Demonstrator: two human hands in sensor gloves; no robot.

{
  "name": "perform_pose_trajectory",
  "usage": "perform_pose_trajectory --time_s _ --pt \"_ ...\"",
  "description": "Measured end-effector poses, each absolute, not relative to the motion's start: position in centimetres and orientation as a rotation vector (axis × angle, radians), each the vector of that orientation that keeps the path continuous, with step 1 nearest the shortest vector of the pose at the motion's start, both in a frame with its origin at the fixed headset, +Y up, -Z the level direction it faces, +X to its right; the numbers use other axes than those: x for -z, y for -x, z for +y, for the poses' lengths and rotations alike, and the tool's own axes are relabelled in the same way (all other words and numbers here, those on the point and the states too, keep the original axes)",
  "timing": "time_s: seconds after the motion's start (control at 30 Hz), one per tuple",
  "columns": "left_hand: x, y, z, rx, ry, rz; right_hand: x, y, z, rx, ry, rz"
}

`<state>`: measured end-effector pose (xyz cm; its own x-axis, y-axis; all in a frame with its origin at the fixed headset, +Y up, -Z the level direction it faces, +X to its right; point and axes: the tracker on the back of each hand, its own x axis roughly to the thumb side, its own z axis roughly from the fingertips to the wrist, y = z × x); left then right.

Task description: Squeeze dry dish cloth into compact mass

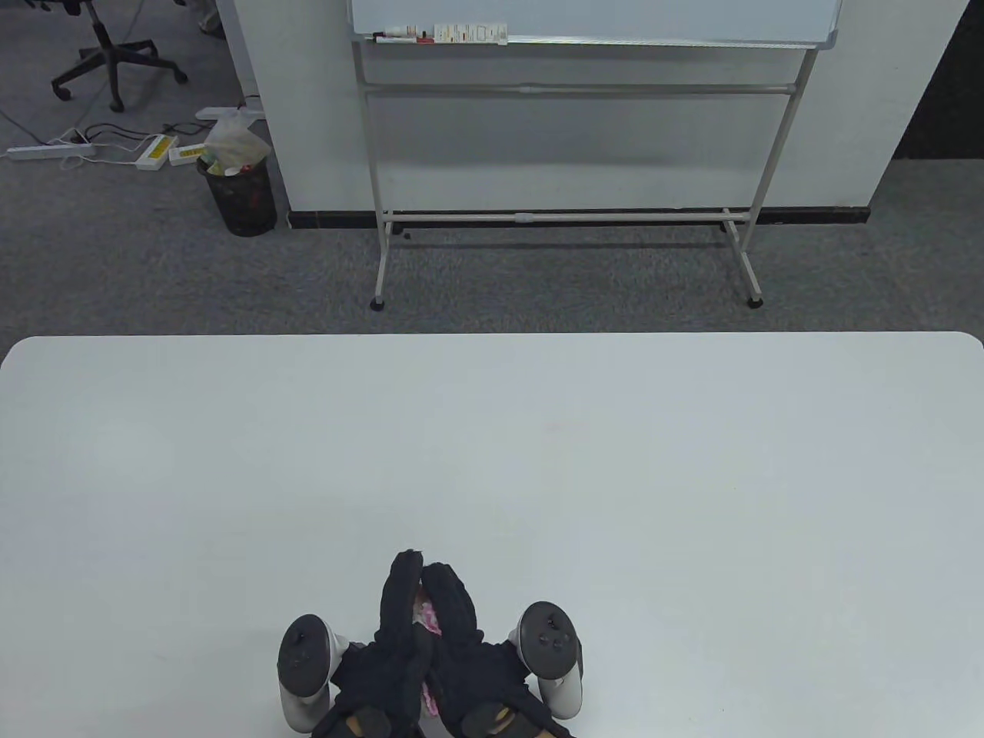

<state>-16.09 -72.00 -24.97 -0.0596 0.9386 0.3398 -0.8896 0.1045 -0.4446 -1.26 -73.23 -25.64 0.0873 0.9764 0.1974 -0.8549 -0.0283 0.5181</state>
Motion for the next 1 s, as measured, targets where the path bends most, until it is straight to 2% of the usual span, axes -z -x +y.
perform_pose_trajectory --time_s 0.1,0.2,0.33,0.53,0.63,0.77,1.0 --pt "25.1 16.2 -71.6 -1.477 0.126 -0.65 26.0 0.5 -72.6 -1.477 -0.553 0.228" --pt "25.2 16.6 -71.2 -1.374 0.094 -0.625 26.2 -0.1 -72.3 -1.492 -0.514 0.148" --pt "26.0 17.8 -70.9 -1.119 0.093 -0.612 26.4 -0.8 -71.7 -1.649 -0.506 -0.05" --pt "26.2 19.2 -70.3 -1.039 0.03 -0.535 26.5 -1.4 -70.7 -1.92 -0.551 -0.269" --pt "26.4 20.0 -70.2 -0.859 -0.026 -0.465 26.7 -2.0 -70.7 -2.139 -0.586 -0.378" --pt "27.0 20.5 -71.1 -0.683 0.01 -0.39 27.3 -1.9 -71.4 -2.422 -0.645 -0.389" --pt "27.7 20.7 -72.5 -0.655 0.065 -0.322 27.8 0.3 -73.4 -2.851 -0.759 -0.288"
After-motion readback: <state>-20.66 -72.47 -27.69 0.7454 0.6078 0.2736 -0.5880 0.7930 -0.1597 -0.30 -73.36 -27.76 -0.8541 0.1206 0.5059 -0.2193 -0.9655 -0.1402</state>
